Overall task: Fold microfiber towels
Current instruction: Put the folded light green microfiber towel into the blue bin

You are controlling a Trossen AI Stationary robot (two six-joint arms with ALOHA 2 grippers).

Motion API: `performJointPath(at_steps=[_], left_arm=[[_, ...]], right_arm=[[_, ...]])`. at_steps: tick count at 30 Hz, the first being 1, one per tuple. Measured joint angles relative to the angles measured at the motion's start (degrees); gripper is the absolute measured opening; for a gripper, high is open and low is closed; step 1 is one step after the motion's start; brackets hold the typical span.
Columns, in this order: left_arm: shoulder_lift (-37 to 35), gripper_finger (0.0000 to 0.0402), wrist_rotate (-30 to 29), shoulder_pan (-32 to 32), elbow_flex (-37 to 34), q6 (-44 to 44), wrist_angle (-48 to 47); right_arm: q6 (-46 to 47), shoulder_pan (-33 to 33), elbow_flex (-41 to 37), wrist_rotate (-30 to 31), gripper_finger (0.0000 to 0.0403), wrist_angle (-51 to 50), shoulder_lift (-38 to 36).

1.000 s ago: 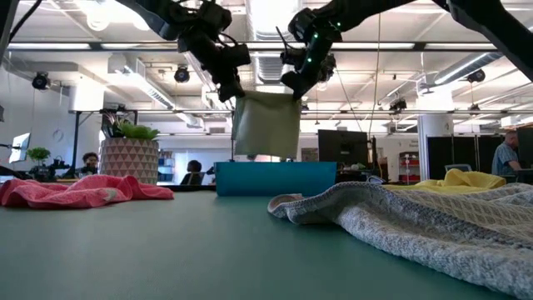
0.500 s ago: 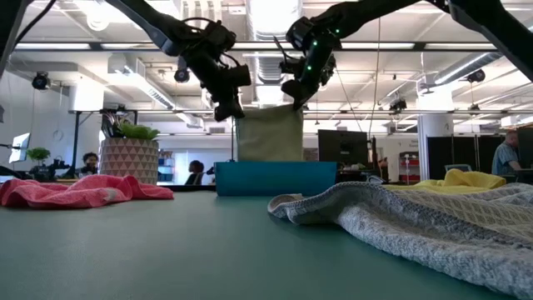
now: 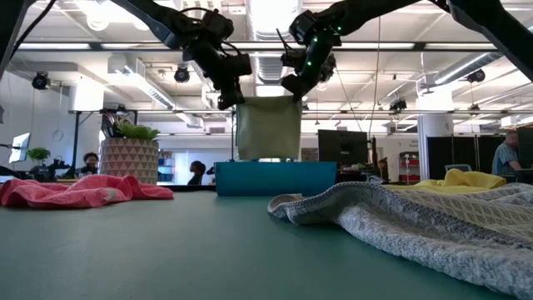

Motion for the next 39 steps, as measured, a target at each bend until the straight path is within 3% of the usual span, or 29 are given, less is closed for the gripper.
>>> performJointPath(at_steps=[15,23,28,39], left_arm=[[0.4,0.0001,2.3,0.3,-4.8,-0.3,-3.3],[-0.5,0.0001,1.9,-3.5,-4.9,-0.3,-14.1],[-1.2,0.0001,1.9,-5.4,-5.0,-1.9,-15.8],[-1.9,0.0001,4.6,-8.7,-5.8,-14.0,-26.9]], right_arm=[[2.2,1.3,-5.7,-2.2,0.0008,-6.5,1.4],[6.6,3.9,-4.5,-6.2,0.0008,-17.1,1.3],[9.2,6.1,-4.0,-8.5,0.0008,-24.2,1.3],[14.6,9.7,-8.8,-13.5,0.0008,-25.8,1.4]])
